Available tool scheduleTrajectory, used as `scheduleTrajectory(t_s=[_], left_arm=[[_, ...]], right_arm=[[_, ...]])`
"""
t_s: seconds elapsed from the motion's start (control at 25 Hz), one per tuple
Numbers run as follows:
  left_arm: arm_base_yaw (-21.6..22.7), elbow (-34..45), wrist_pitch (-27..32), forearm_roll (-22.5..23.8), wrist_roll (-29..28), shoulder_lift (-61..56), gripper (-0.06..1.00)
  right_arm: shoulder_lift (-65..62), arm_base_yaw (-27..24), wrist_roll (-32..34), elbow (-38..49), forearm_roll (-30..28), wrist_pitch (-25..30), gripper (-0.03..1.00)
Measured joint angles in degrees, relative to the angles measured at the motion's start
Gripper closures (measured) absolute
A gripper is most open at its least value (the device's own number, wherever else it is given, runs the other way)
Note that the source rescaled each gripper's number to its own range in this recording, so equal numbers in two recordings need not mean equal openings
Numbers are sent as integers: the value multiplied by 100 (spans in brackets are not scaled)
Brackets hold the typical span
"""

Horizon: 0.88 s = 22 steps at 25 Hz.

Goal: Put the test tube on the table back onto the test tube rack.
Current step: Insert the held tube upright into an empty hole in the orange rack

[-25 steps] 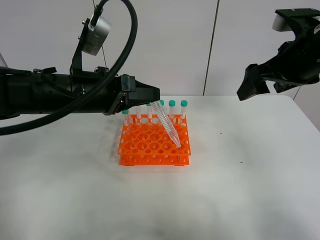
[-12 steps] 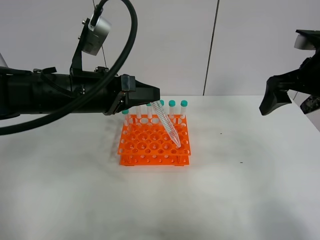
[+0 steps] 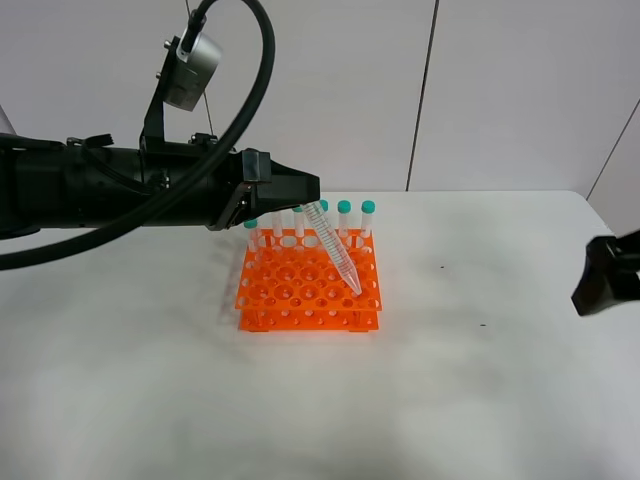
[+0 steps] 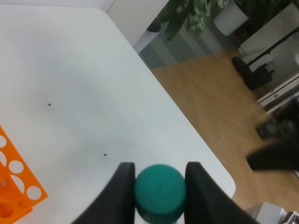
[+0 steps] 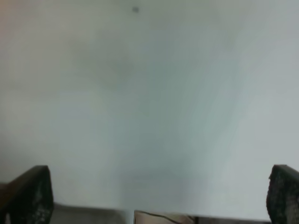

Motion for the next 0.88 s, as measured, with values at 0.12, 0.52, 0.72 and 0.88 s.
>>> scheduleTrajectory(t_s=[0.12, 0.52, 0.72, 0.88], left_arm=[[0, 0, 0, 0, 0, 0, 94], [0, 0, 0, 0, 0, 0, 94], [0, 0, 0, 0, 0, 0, 94], [0, 0, 0, 0, 0, 0, 94]], right_arm=[[-1005, 0, 0, 769, -11, -17, -3], [-4489, 0, 68, 2431, 8, -1012, -3], [-5431, 0, 154, 2443, 8, -1023, -3], [-6069, 0, 168, 2447, 8, -1036, -3]])
